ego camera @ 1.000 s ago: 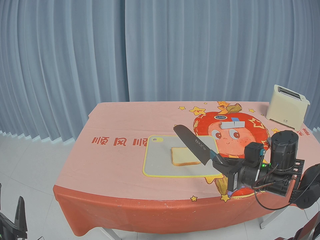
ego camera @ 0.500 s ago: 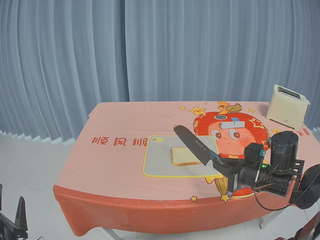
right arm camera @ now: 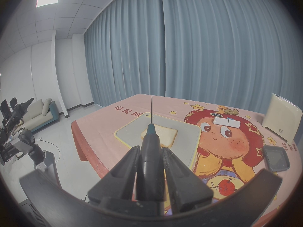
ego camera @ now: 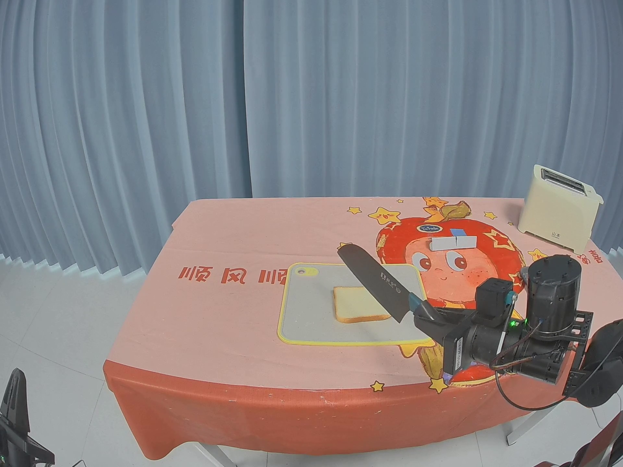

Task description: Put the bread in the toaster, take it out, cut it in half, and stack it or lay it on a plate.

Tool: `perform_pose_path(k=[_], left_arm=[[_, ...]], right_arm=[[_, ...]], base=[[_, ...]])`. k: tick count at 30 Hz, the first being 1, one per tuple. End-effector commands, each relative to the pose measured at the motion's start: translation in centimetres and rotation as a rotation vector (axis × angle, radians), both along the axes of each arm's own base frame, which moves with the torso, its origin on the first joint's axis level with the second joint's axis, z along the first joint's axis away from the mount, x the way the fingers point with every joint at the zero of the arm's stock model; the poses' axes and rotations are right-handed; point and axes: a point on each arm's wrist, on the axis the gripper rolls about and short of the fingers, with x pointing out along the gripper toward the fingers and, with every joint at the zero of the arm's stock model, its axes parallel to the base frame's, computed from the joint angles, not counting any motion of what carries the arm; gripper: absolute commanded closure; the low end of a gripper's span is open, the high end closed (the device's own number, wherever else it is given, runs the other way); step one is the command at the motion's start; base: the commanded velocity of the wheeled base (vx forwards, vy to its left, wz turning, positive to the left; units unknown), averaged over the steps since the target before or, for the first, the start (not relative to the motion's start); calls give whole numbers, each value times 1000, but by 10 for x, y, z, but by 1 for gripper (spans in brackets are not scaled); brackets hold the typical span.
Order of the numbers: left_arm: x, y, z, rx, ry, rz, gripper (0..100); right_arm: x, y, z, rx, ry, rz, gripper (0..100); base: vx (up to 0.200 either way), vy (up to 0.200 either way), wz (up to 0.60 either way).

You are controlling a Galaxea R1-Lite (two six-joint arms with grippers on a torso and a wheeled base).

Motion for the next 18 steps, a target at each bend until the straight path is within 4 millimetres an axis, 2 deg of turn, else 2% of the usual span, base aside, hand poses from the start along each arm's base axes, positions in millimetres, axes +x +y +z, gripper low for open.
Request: perform_pose_path(k=[1,8,13,18], left_arm=[[1,0,-4,5,8,-1,100],[-1,0,4,33,-72,1,100],[9,0,16,37,-66,-1,100],[28,-1,35,37,-69,-9,100]], right_arm=[[0,0,0,1,0,2,100],[-1,1,-1,-3,4,5,100],[-1,0,-1,-1,2,4,100],[-2,1,-1,-4,4,7,100]], base=[[0,0,0],[0,0,0],[0,0,0],[0,0,0]])
